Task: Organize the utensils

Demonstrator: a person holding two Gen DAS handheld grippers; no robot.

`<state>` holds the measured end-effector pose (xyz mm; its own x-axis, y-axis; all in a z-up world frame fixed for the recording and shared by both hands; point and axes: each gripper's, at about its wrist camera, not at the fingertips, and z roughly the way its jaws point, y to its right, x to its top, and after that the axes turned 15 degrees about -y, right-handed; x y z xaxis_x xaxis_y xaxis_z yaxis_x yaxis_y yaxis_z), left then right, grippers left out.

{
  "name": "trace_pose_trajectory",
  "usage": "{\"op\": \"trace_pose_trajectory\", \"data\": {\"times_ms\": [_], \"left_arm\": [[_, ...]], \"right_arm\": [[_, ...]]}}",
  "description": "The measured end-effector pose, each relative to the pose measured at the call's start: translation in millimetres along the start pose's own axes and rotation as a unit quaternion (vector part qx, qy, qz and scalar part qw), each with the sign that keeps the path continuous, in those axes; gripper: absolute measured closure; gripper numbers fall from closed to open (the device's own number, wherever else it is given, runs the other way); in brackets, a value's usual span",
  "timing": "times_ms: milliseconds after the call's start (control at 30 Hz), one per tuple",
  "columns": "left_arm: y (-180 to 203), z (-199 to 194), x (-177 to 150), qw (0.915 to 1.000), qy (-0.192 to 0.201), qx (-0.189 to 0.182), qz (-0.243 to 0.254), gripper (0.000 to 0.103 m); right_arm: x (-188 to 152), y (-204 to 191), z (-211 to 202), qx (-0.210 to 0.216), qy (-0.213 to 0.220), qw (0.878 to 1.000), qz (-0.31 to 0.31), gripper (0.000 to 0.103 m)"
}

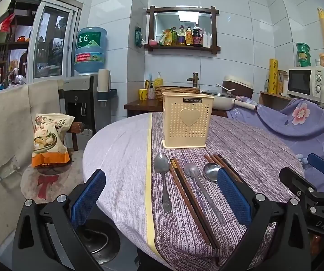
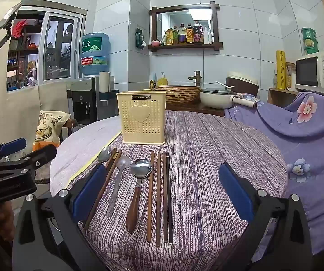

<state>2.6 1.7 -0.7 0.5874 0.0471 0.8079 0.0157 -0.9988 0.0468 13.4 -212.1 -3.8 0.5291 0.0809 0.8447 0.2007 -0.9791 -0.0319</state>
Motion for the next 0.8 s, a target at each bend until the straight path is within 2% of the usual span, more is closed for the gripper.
{"op": "trace_pose_trajectory", "data": {"times_ms": [800], "left_arm": [[3.4,-1.0,-0.3,0.9998,0.01,0.012,0.011,0.006]], "right_arm": [[0.4,-0.5,0.2,0.0,0.001,1.0,0.0,0.005]]}}
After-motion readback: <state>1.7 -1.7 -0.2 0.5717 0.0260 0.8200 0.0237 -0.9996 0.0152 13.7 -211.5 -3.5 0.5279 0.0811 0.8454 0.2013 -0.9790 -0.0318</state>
